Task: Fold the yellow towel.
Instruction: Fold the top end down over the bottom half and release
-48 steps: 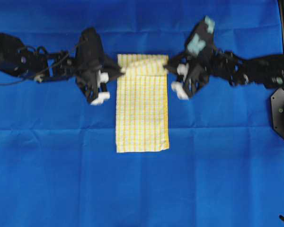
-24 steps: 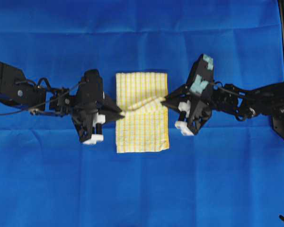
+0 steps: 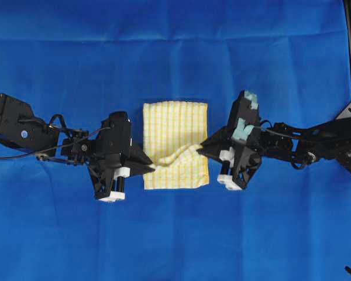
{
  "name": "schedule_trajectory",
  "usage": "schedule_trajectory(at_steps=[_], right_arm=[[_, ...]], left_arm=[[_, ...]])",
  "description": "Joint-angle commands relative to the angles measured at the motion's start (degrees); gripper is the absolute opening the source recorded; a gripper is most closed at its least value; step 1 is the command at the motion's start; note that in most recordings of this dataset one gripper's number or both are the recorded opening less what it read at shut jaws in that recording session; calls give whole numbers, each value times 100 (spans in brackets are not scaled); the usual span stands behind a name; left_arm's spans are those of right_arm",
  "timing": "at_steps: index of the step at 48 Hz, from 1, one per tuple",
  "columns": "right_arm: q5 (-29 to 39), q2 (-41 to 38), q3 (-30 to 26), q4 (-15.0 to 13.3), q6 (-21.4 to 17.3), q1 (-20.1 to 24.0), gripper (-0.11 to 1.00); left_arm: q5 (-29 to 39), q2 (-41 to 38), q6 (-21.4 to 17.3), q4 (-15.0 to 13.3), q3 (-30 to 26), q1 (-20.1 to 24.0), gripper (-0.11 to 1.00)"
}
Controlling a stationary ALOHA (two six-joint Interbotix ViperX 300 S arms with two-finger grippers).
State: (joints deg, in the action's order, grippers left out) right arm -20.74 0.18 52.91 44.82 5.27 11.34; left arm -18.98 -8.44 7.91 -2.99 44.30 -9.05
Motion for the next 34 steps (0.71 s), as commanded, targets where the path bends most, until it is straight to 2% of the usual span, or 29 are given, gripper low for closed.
schedule_trajectory(at_steps=[1, 23, 27, 34], right_arm=[[26, -9, -114, 9, 18, 88, 6], [229, -202, -176, -18, 97, 220, 8], [220, -202, -185, -18, 97, 246, 24], [229, -97, -176, -44, 141, 281, 68]], left_arm=[[0, 53, 0, -9, -97, -70, 5], [62, -211, -53, -9, -105, -53, 5], [70, -185, -53, -9, -88, -44, 14], [211, 70, -62, -9, -26, -26, 53]])
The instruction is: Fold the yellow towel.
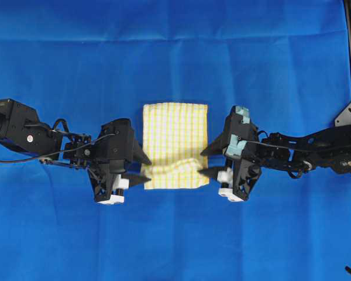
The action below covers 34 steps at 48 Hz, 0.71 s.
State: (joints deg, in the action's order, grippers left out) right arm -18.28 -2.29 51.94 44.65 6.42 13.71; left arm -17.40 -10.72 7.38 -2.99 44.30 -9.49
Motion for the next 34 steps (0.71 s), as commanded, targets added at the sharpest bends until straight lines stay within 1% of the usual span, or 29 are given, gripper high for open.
schedule_trajectory(at_steps=[1, 3, 5, 10, 17, 27, 34], right_arm=[[-18, 193, -70, -35, 35, 53, 73], [-18, 308, -44, -70, 62, 62, 77], [-18, 431, -9, -88, 105, 70, 76], [-18, 817, 114, -88, 264, 70, 71], [-18, 1503, 404, -88, 545, 70, 71], [-18, 2672, 967, -79, 984, 70, 70], [44, 3516, 1336, -88, 1248, 62, 70]], left_arm=[[97, 352, -9, 0, -26, 26, 59], [220, 483, -9, -9, -18, 26, 67], [360, 624, -18, 0, -9, 35, 71], [729, 1063, -18, 0, 44, 35, 66], [949, 1670, -18, 9, 237, 44, 64], [940, 2777, -9, 9, 888, 35, 62], [782, 3568, -18, 9, 1441, 44, 62]])
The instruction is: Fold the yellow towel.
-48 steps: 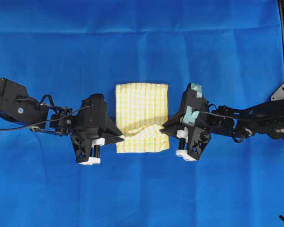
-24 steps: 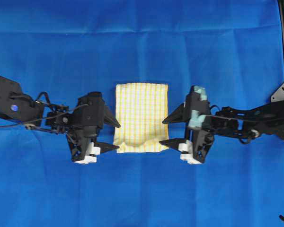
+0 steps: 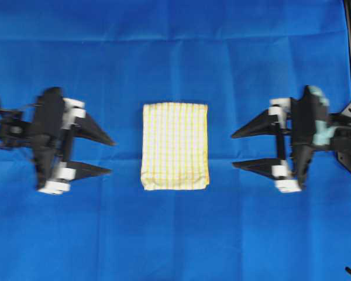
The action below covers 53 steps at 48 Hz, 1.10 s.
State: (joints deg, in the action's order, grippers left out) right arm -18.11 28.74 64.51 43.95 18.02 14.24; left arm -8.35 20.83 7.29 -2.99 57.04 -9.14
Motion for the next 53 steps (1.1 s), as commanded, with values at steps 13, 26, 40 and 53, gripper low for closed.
schedule_trajectory(at_steps=[13, 26, 40, 53], right_arm=[[615, 1679, 448, -18, 888, -105, 70], [606, 2276, 949, -18, 1116, -220, 70], [281, 2575, 1415, 0, 1125, -220, 70], [167, 2531, 1617, 62, 1116, -220, 70]], left_arm=[[-272, 1775, -519, 35, 923, 0, 62], [-413, 2707, -1063, 26, 1547, 9, 62], [-413, 3463, -1090, 26, 2057, 105, 62], [-404, 3858, -1090, 26, 2435, 220, 62]])
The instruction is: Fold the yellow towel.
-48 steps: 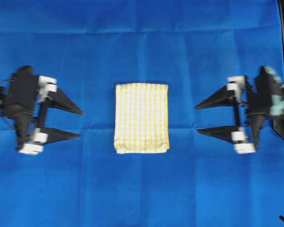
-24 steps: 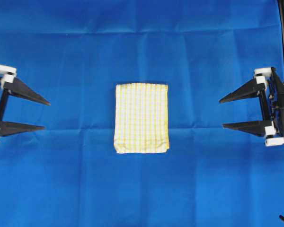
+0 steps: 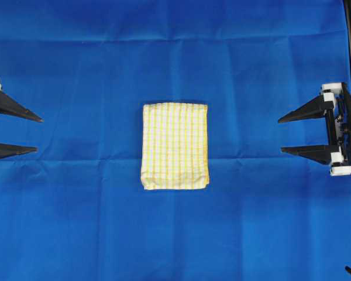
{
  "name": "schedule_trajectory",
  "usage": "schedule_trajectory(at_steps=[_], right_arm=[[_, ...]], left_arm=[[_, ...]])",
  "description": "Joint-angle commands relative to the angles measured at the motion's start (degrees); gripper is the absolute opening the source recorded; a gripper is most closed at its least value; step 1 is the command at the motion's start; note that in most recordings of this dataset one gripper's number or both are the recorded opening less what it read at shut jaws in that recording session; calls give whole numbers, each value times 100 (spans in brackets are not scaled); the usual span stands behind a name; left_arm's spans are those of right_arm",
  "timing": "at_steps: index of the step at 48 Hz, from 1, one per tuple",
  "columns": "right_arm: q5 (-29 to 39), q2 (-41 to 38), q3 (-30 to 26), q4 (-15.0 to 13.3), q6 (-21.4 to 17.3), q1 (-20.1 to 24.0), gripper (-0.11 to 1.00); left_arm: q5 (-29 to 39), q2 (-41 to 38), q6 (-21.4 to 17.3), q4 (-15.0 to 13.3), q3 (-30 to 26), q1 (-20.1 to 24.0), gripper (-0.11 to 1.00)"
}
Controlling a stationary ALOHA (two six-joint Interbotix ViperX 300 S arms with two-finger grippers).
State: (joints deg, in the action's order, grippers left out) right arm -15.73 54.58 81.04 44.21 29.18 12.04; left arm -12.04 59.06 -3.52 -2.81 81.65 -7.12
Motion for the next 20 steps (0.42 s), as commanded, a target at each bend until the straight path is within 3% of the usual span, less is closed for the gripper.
schedule_trajectory(at_steps=[1, 20], right_arm=[[-79, -53, -26, 44, 0, 0, 70], [-79, -70, 26, 53, -26, 0, 70]], left_arm=[[-35, 44, -9, 9, 0, 26, 62], [-35, 62, 0, 9, 123, 79, 62]])
